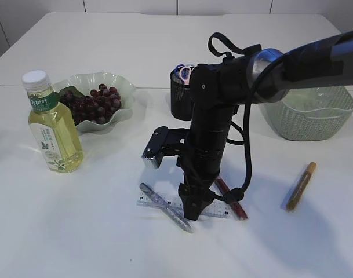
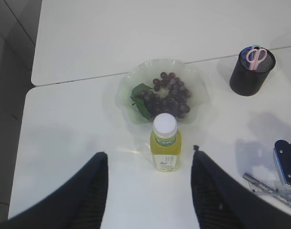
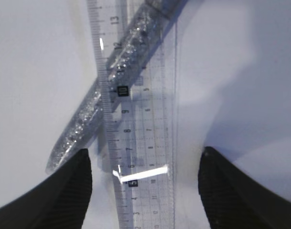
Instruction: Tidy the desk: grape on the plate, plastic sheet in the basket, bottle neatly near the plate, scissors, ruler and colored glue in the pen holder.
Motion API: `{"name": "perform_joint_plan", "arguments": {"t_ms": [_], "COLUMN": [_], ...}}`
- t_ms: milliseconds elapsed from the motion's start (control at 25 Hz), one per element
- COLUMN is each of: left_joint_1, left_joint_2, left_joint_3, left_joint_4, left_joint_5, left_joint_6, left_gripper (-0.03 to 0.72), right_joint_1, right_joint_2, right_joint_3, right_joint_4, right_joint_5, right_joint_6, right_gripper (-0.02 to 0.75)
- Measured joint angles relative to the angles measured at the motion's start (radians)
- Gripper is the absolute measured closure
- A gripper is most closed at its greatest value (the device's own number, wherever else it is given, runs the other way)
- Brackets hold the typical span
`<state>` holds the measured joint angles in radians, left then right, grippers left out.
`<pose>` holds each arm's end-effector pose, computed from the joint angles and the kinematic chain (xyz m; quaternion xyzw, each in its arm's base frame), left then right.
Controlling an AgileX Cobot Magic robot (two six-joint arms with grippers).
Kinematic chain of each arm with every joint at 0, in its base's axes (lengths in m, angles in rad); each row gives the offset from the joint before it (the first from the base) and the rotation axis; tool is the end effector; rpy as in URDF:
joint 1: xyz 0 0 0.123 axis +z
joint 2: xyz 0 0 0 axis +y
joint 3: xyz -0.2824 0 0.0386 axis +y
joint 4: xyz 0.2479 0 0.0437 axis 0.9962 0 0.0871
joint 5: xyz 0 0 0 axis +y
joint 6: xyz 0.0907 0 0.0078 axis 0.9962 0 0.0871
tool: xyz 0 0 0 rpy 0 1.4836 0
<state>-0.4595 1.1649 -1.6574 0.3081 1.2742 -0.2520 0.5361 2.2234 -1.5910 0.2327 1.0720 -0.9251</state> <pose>0.1814 -0.0603 0.4985 0.0711 0.8922 -0.0036 0.4459 0.3557 0.2328 0.1236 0.6195 -0.7782 -0.1032 0.0032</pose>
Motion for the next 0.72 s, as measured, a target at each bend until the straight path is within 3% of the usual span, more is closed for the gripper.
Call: {"name": "perform_joint_plan", "arguments": {"t_ms": [360,720], "left_joint_1": [0.000,0.000], "left_joint_2": [0.000,0.000], "left_joint_3": [0.000,0.000], "left_joint_4": [0.000,0.000], "left_joint_5": [0.000,0.000], "left_joint_6": [0.000,0.000], "left_gripper": [0.277,0.277], "right_joint_1": [0.000,0.000], "right_joint_2": [0.000,0.001], "right_joint_3": [0.000,0.000], "right_joint_4": [0.000,0.002], "right_joint_5": [-0.015,-0.022], "right_joint_6": [0.000,0.000], "right_gripper": [0.216,0.276]}}
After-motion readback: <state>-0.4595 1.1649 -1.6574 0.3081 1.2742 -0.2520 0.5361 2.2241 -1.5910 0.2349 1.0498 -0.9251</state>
